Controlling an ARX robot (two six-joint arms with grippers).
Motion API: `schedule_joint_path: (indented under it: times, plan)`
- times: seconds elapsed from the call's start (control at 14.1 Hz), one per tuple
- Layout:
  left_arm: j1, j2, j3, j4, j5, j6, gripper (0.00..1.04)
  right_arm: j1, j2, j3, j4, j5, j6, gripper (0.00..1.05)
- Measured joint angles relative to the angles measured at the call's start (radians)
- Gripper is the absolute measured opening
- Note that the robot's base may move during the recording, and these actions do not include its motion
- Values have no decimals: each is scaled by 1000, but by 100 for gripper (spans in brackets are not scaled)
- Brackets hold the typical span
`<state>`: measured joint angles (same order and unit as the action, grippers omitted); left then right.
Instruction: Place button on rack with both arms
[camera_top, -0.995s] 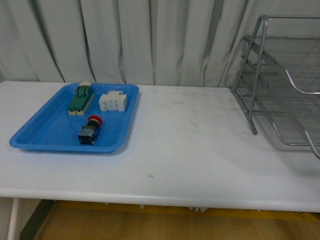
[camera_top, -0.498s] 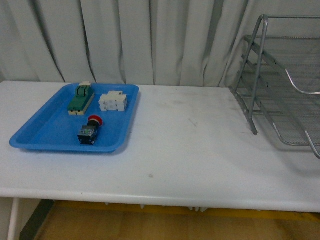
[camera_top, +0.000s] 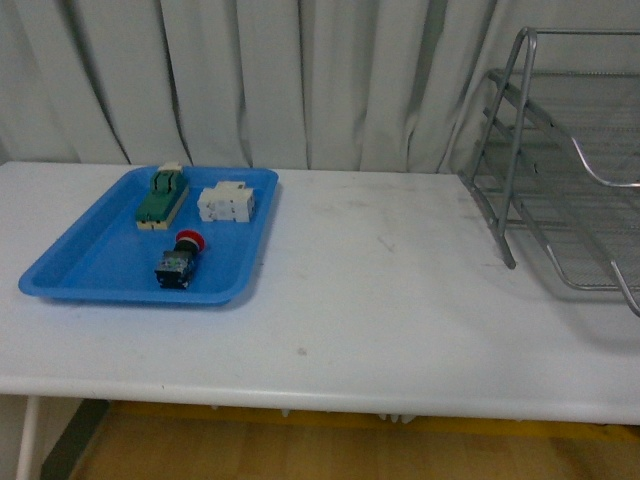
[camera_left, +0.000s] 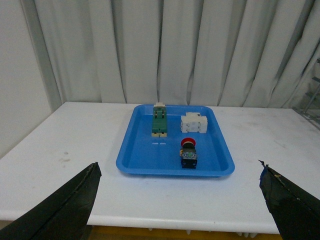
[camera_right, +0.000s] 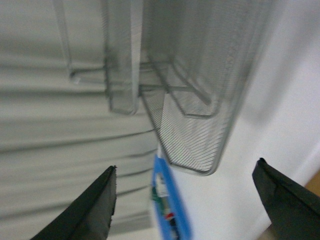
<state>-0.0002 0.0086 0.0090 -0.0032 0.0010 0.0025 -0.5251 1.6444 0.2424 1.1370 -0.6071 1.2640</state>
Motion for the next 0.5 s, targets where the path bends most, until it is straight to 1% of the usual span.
schedule_joint_path:
  times: [0.07, 0.14, 0.21, 0.28, 0.36, 0.43, 0.5]
  plan:
    - [0, 0, 0, 0, 0, 0, 98, 78, -241, -61, -27, 107, -320, 70]
    - [0, 0, 0, 0, -1, 0, 98, 134, -392, -92, -65, 190, -585, 59]
    - [0, 0, 0, 0, -1, 0, 98, 222, -539, -158, -171, 294, -905, 43]
    - [0, 0, 0, 0, -1, 0, 98, 304, -634, -201, -244, 378, -1071, 30]
    - [0, 0, 0, 0, -1, 0, 98, 385, -702, -205, -262, 471, -1151, 19]
    - [0, 0, 0, 0, -1, 0, 98, 506, -735, -198, -261, 575, -1205, 4]
    - [0, 0, 0, 0, -1, 0, 98, 531, -769, -205, -319, 584, -1236, 2]
